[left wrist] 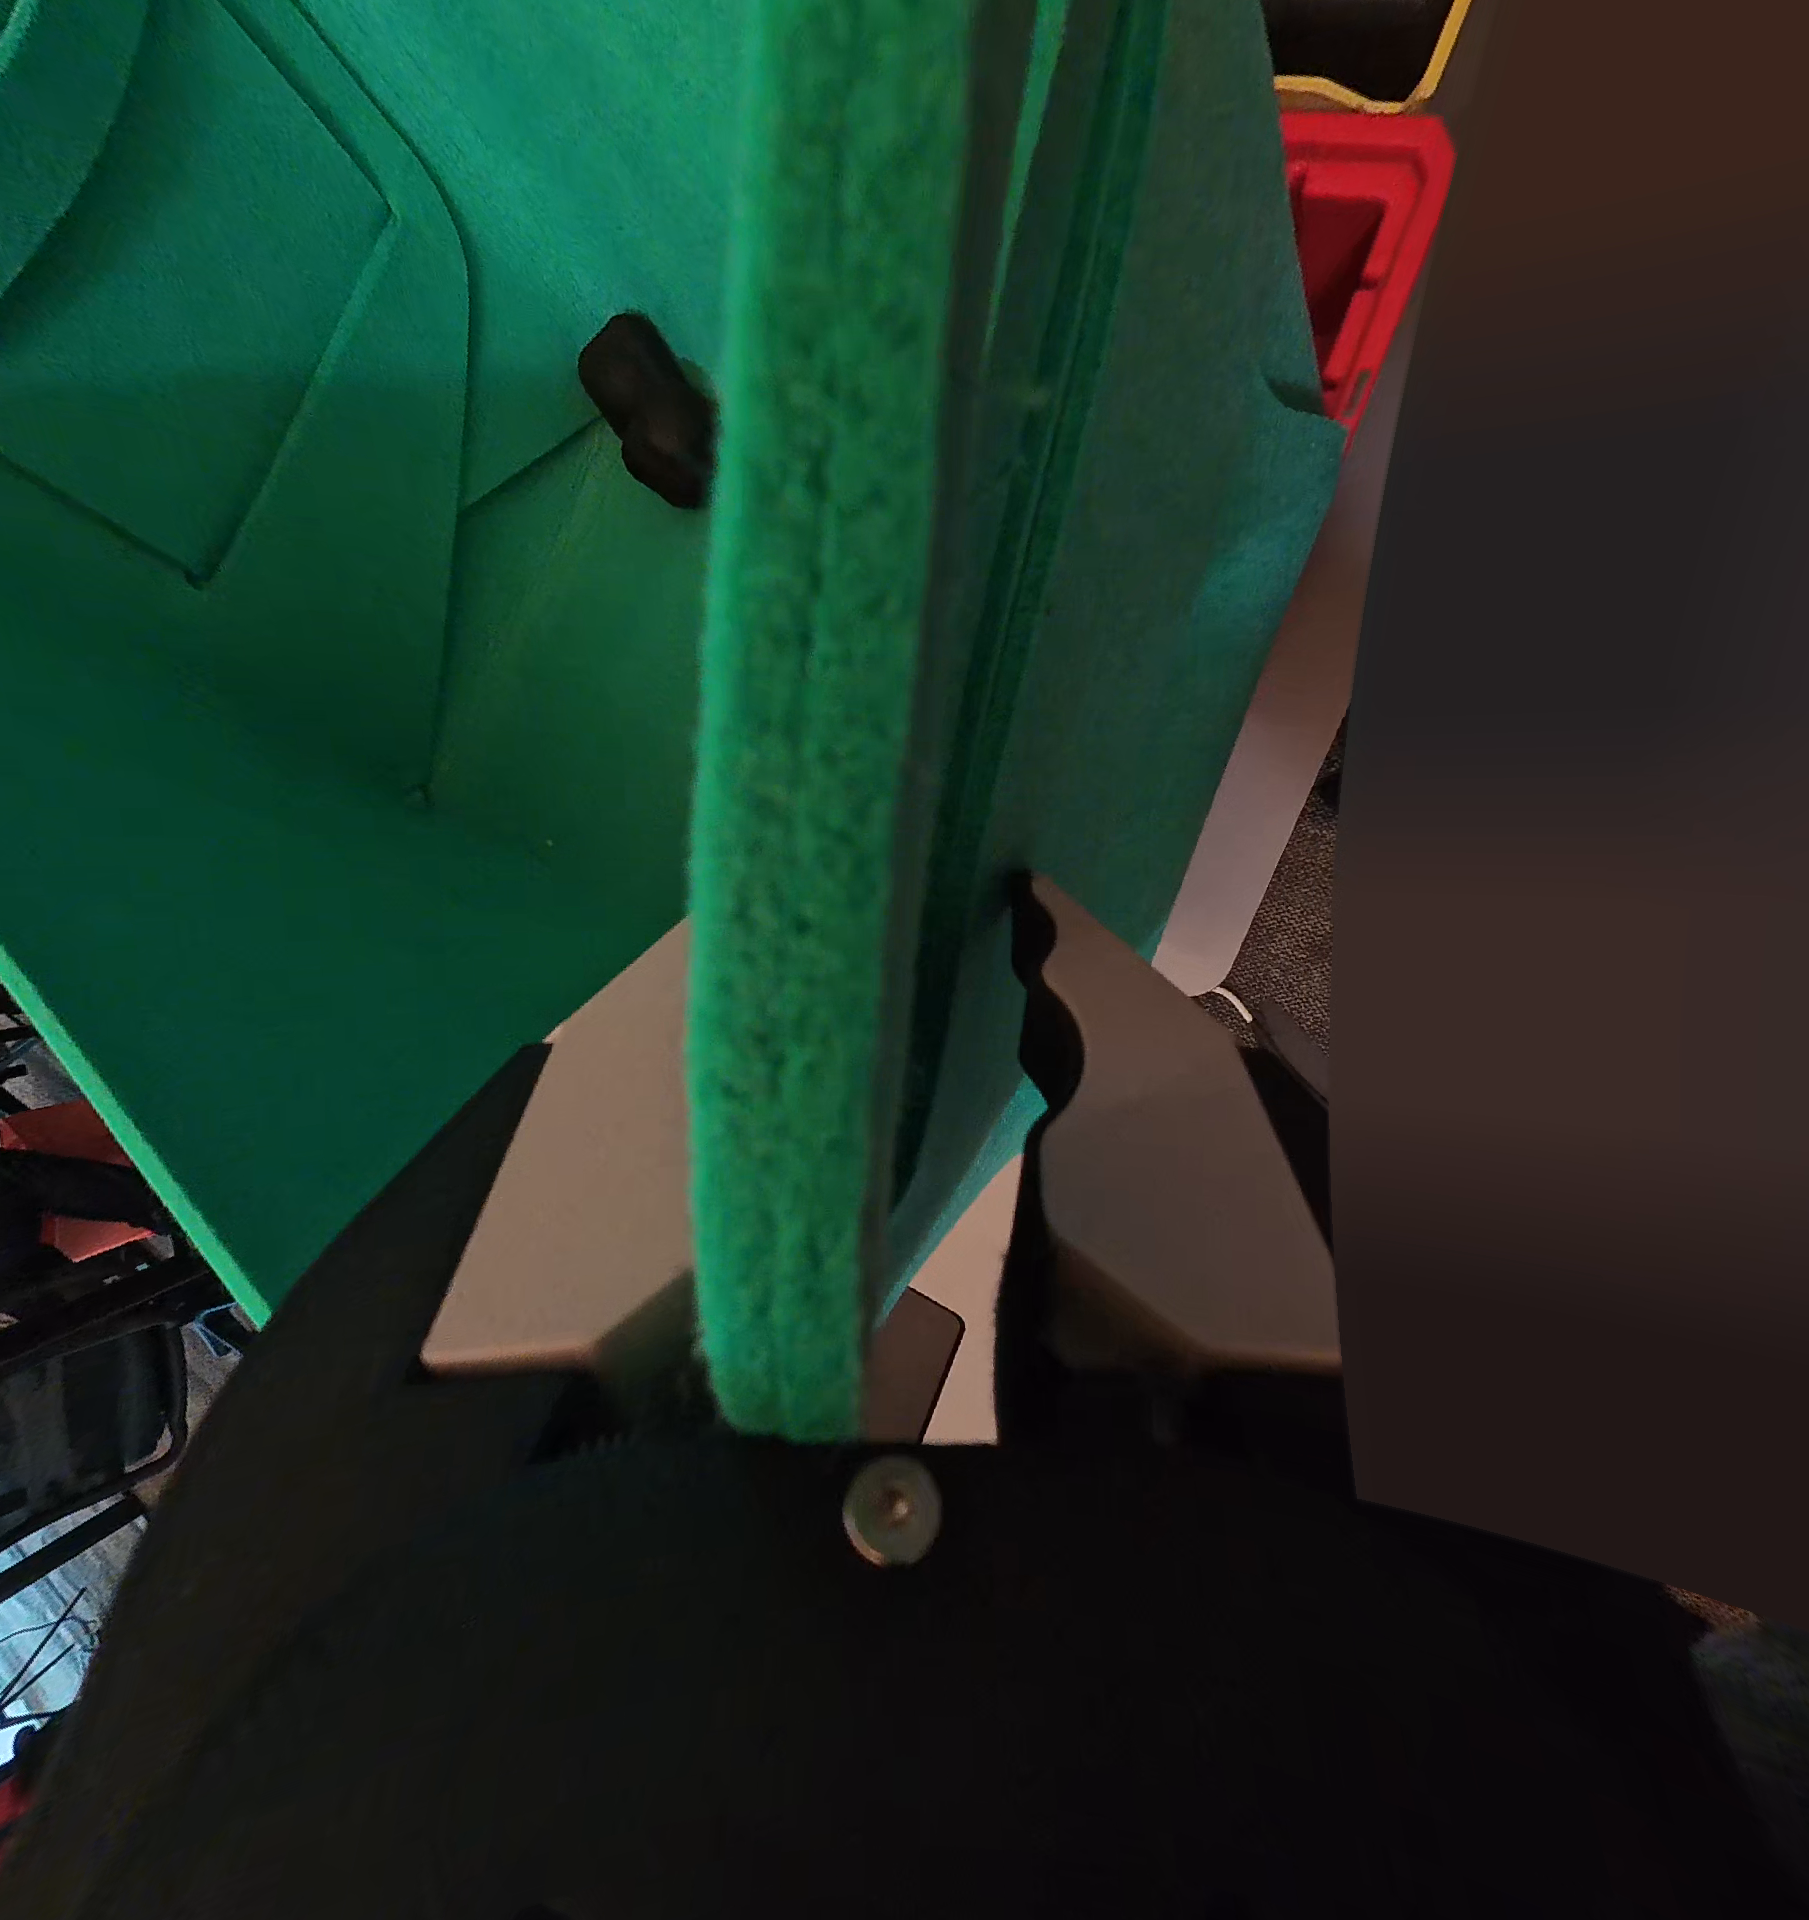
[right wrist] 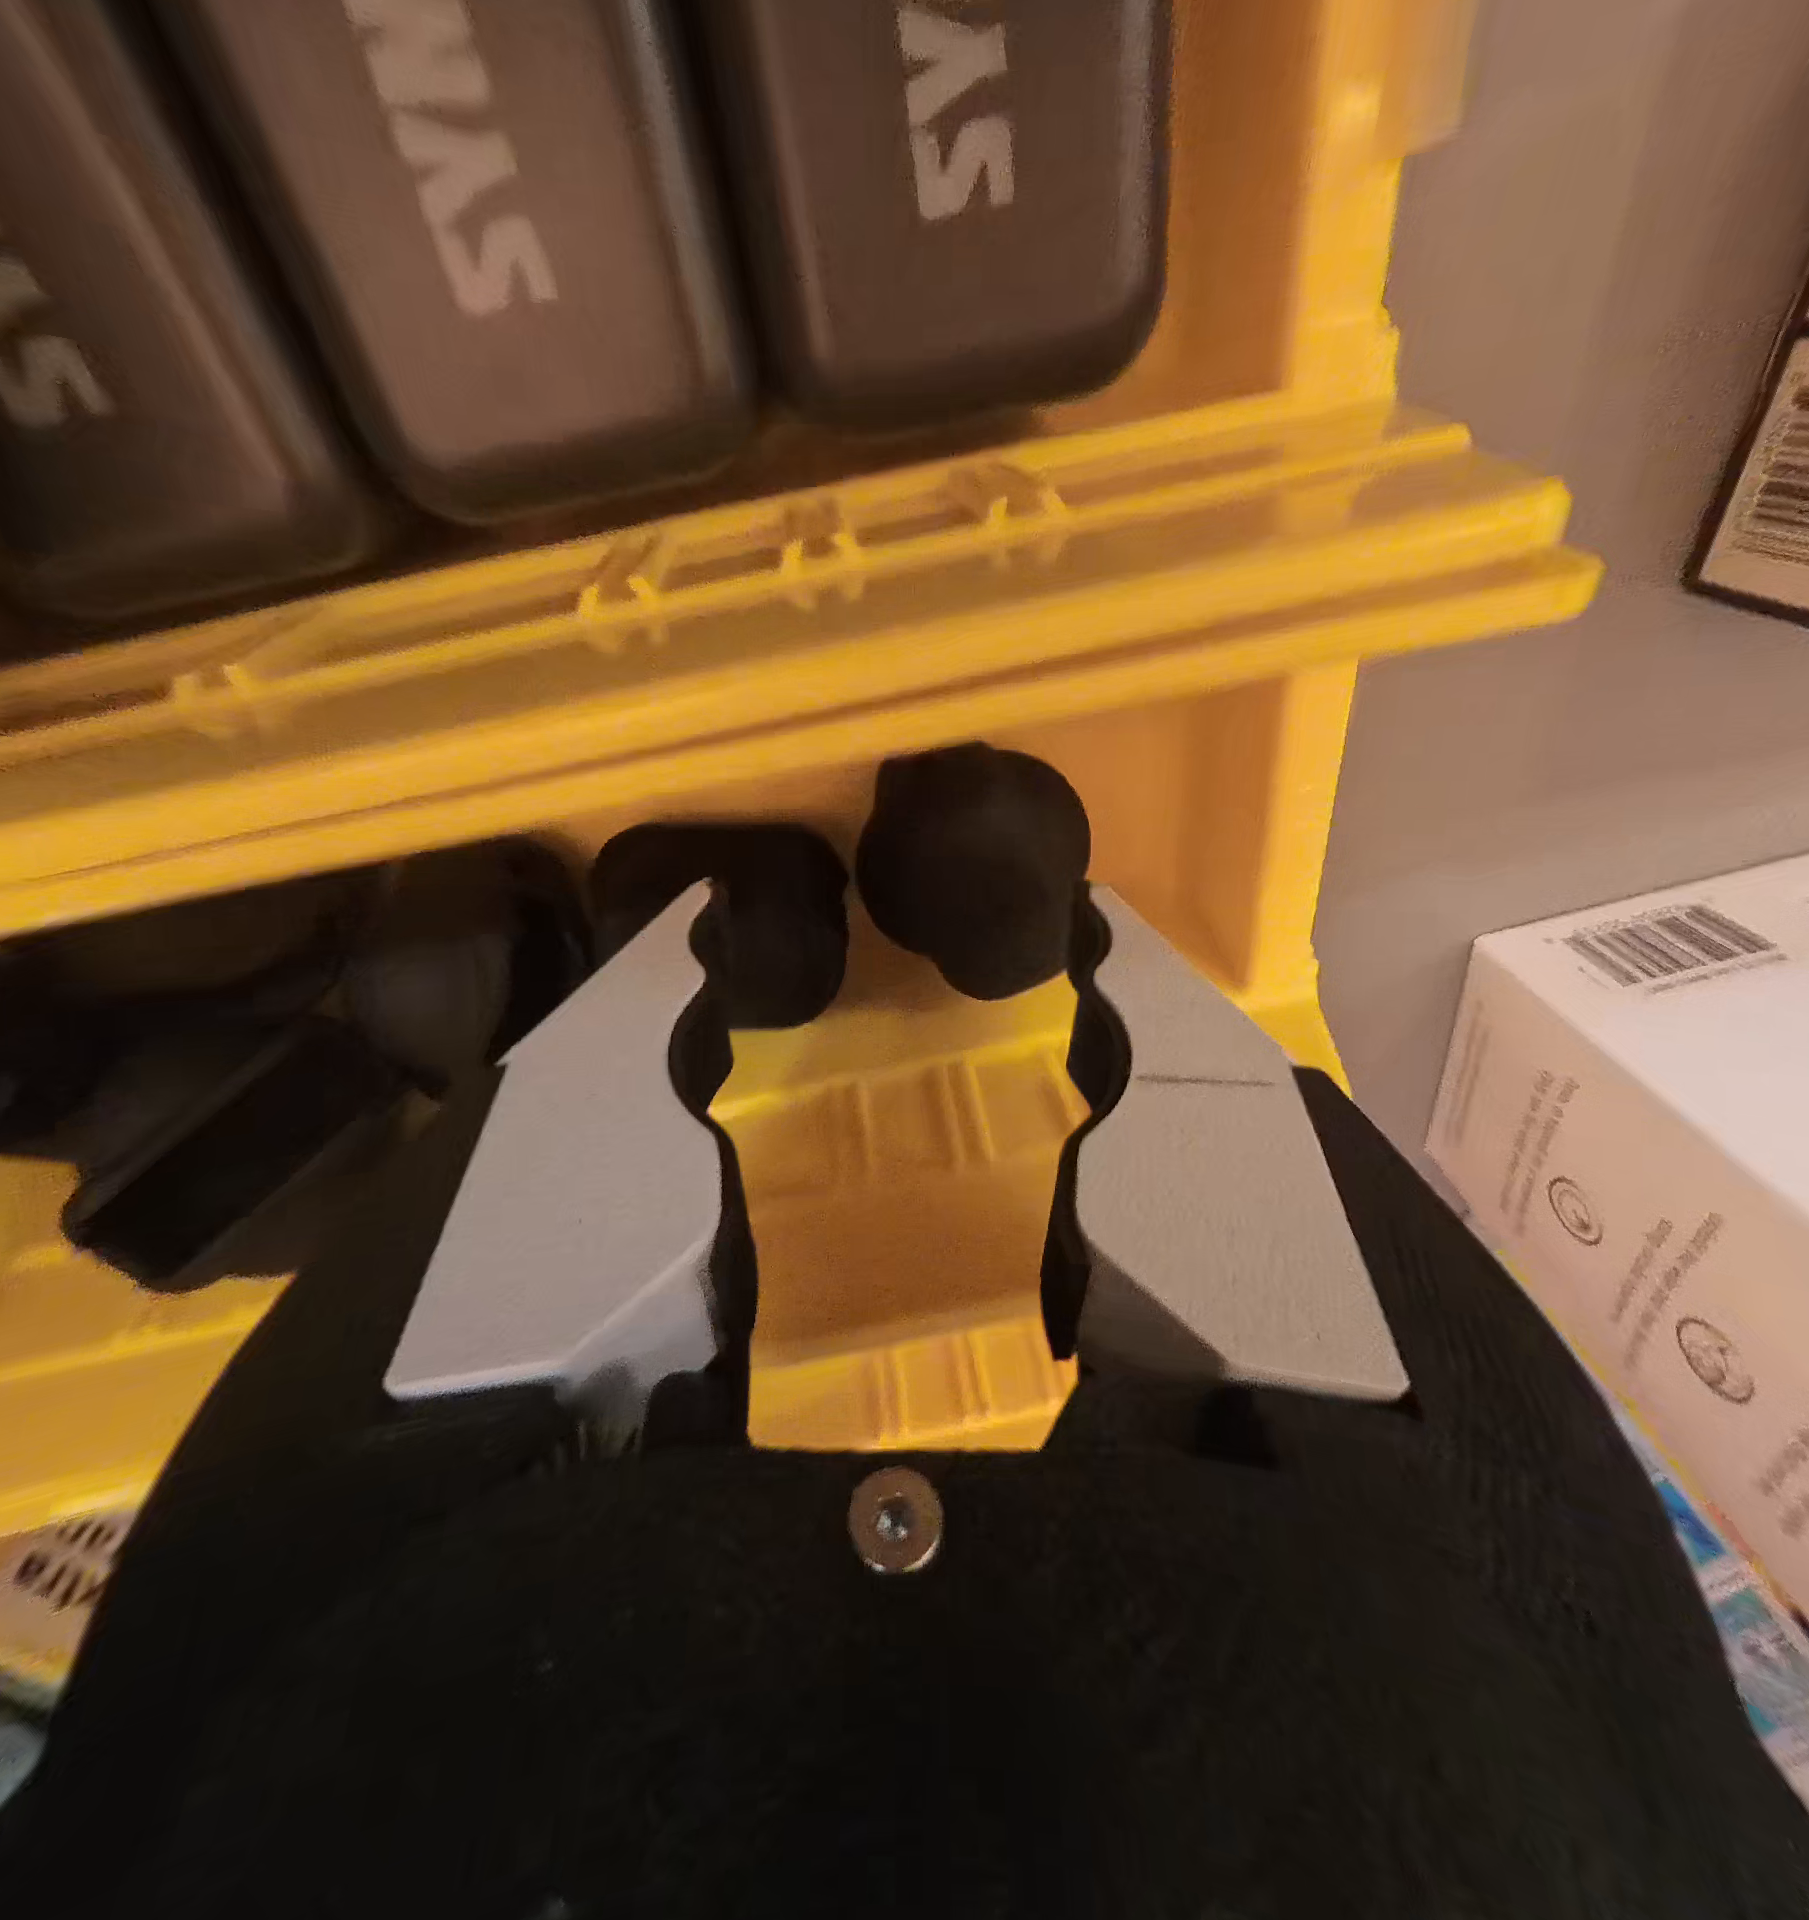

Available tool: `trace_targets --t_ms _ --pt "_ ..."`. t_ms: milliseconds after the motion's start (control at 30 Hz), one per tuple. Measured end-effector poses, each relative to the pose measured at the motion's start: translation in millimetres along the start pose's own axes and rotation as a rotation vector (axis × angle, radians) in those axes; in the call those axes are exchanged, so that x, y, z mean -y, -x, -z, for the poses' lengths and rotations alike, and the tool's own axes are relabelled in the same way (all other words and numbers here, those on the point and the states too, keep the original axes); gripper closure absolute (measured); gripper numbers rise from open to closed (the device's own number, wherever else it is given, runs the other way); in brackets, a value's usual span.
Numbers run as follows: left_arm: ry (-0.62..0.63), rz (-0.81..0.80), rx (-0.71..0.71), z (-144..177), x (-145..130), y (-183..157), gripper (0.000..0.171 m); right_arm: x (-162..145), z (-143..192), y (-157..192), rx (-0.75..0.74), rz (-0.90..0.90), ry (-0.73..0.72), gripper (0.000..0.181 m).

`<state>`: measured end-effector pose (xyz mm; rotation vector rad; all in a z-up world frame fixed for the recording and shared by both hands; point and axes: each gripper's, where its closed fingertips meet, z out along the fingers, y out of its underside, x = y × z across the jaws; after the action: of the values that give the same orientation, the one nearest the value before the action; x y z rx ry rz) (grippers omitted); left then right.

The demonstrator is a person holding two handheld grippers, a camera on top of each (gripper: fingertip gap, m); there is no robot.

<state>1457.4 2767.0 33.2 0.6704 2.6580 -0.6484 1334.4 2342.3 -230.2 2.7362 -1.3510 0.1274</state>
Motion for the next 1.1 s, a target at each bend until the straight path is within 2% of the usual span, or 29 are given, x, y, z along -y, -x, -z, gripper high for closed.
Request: trace_targets --t_ms 67,167,267,333,400,500,567,633,700,767,833,900,933,1000,1067,1100 --pt "-0.001 0.001 0.0 -0.5 -0.6 -0.1 0.127 3.3 -8.7 -4.5 -0.025 0.001 0.007 0.12" --pt "0.0 0.002 -0.003 -1.3 -0.7 -0.1 0.128 -2.2 -21.9 -15.9 -0.049 -0.018 0.081 0.131" --pt "0.002 -0.001 -0.004 -0.9 -0.8 0.8 0.128 -8.6 -36.0 -17.6 -0.031 -0.016 0.174 0.133" --pt "0.003 -0.001 -0.004 -0.8 0.1 1.0 0.128 -7.8 -32.4 -19.8 -0.052 0.027 0.203 0.135" --pt "0.002 0.001 -0.004 0.2 0.3 0.7 0.128 -5.1 -11.1 -26.8 -0.115 0.029 0.167 0.136" --pt "0.0 0.009 -0.002 1.3 -1.6 -0.2 0.128 6.6 63.3 -44.2 -0.254 -0.11 -0.022 0.136" --pt "-0.003 0.014 0.002 1.3 -3.3 0.0 0.128 32.3 136.8 -52.1 -0.353 -0.184 -0.261 0.135" --pt "-0.005 0.015 0.005 1.6 -4.5 1.1 0.128 83.7 222.9 -42.0 -0.374 -0.193 -0.613 0.134" --pt "-0.004 0.015 0.005 5.1 -5.5 1.7 0.128 140.4 303.8 -9.8 -0.327 -0.095 -0.936 0.133" --pt "-0.003 0.015 0.004 6.8 -5.9 1.9 0.128 184.0 349.8 25.1 -0.274 0.039 -1.082 0.131" --pt "-0.003 0.019 0.004 7.8 -6.2 1.0 0.128 216.5 356.5 50.4 -0.207 0.146 -1.07 0.125" --pt "-0.005 0.021 0.002 8.5 -6.9 0.2 0.128 235.6 345.4 64.1 -0.139 0.191 -1.008 0.094" --pt "-0.005 0.021 0.001 8.8 -7.4 -0.5 0.128 237.4 340.8 63.9 -0.139 0.189 -0.986 0.087" --pt "-0.007 0.022 0.003 8.6 -9.0 -2.0 0.128 225.0 338.9 50.0 -0.223 0.152 -0.986 0.086" --pt "-0.01 0.026 0.007 8.6 -9.9 -3.1 0.128 190.2 329.4 16.1 -0.419 0.088 -0.941 0.103" --pt "-0.011 0.031 0.008 7.9 -10.1 -2.6 0.128 164.9 314.2 -3.4 -0.503 0.042 -0.872 0.111"
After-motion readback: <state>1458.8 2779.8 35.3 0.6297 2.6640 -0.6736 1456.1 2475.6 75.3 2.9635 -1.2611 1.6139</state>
